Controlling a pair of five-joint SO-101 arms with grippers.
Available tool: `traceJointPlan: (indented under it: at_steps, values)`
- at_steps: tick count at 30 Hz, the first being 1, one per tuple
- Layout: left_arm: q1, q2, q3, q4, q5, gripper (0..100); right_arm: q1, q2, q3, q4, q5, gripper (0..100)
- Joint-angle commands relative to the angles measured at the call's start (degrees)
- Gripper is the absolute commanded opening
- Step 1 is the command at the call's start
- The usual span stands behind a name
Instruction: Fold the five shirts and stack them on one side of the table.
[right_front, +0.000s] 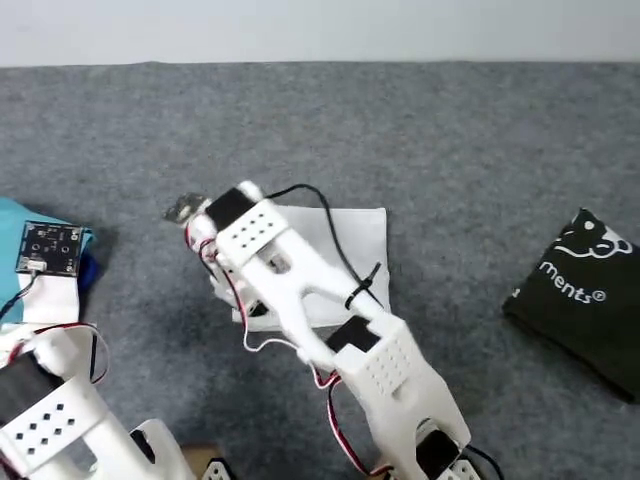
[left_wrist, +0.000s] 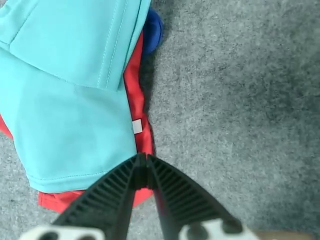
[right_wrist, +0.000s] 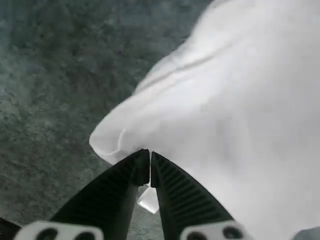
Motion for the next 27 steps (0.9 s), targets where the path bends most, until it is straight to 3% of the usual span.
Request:
traceJointPlan:
  at_steps: [1,15,27]
  values:
    - [0.3,-0.5,-0.1,-1.1,-0.3,1,-1.7,0.0,-0.2,1.5,-0.3,1.0]
    - [0.3,-0.5,0.0,-1.1,-0.3,1,-1.7,-16.3,1.7,2.5,-0.5,1.0]
    - [0.3,-0.5,0.0,-0.8,-0.2,1,9.9,-43.8,29.5,2.5,-0.7,1.0]
